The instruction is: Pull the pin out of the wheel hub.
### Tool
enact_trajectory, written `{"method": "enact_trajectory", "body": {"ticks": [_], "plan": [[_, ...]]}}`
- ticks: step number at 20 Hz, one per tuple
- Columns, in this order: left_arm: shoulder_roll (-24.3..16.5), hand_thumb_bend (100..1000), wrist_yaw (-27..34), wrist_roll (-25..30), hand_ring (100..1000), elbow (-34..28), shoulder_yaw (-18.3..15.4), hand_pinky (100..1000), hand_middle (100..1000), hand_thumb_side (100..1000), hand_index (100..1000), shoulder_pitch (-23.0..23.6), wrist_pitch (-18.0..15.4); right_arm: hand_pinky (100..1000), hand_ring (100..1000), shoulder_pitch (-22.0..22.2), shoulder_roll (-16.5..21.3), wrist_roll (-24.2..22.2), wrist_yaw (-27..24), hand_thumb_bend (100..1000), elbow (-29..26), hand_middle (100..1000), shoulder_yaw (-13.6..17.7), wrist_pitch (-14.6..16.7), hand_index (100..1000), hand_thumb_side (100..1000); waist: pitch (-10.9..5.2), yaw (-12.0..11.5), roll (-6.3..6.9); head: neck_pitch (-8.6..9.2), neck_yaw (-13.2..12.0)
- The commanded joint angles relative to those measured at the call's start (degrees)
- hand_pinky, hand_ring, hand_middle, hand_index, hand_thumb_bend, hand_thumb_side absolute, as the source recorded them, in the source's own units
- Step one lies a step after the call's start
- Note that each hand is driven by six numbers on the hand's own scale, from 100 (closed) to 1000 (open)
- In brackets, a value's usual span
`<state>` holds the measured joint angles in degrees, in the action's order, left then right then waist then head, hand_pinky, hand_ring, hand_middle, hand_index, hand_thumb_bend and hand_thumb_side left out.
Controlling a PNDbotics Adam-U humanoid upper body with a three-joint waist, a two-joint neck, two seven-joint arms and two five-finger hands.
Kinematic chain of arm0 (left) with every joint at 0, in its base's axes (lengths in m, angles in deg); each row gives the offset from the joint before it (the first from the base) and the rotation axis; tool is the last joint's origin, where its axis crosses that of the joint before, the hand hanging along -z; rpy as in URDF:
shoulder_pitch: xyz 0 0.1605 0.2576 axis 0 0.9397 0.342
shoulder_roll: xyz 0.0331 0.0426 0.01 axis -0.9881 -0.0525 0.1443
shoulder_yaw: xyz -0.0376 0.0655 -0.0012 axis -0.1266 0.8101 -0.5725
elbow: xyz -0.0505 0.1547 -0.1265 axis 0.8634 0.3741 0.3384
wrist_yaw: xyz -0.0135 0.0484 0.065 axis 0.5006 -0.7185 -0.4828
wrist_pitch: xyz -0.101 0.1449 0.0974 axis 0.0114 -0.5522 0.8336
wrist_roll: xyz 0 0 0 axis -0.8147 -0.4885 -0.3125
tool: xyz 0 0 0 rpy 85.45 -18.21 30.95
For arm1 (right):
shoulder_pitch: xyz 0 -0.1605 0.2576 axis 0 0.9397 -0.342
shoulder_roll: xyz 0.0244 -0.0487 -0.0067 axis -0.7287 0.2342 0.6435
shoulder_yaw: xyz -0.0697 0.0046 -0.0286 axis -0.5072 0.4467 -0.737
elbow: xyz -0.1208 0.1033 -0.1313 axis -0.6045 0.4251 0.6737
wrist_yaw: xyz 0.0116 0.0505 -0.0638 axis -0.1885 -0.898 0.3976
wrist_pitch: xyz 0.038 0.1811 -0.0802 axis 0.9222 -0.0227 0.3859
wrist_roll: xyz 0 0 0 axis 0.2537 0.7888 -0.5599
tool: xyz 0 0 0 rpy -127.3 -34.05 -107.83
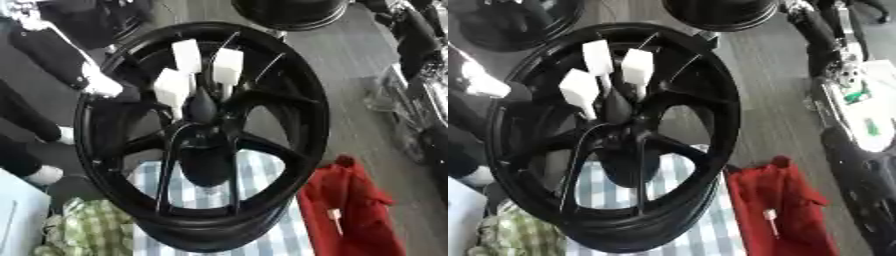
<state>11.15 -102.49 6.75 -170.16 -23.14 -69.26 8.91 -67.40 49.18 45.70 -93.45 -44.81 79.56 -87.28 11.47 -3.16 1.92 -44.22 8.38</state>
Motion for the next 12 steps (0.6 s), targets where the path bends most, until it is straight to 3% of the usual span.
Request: {"method": "enact_trajectory", "body": {"ticks": [1, 7, 10, 12], "plan": [[-1.5, 579, 1.2, -2.4, 692, -1.6, -0.6, 682, 772, 326, 841, -0.5, 1.3, 872, 724, -0.6, 0.9, -0.1, 0.5, 433, -0.5, 771, 0.2, 0.1, 788, 426, -0.85, 0.0, -0.04, 0.10, 0.0], [-0.3, 494, 2.8, -7.3, 724, -2.0, 0.5, 690, 757, 334, 811, -0.4, 6.2, 872, 725, -0.4, 0.6, -0.1, 0.5, 432, -0.5, 771, 0.1, 0.0, 787, 426, -0.72, 0.1, 0.08, 0.10, -0.2], [0.6, 458, 2.8, -7.8, 722, -0.9, 1.3, 688, 755, 314, 797, -0.2, 6.7, 872, 725, -0.4, 0.5, -0.1, 0.4, 431, -0.5, 772, 0.1, 0.0, 787, 426, -0.61, 0.3, 0.10, 0.10, -0.3], [1.1, 411, 2.6, -8.1, 693, 0.0, 1.5, 670, 727, 246, 768, 0.0, 6.3, 873, 725, -0.4, 0.4, -0.1, 0.4, 431, -0.5, 772, 0.1, 0.0, 787, 427, -0.52, 0.4, 0.11, 0.10, -0.4]]}}
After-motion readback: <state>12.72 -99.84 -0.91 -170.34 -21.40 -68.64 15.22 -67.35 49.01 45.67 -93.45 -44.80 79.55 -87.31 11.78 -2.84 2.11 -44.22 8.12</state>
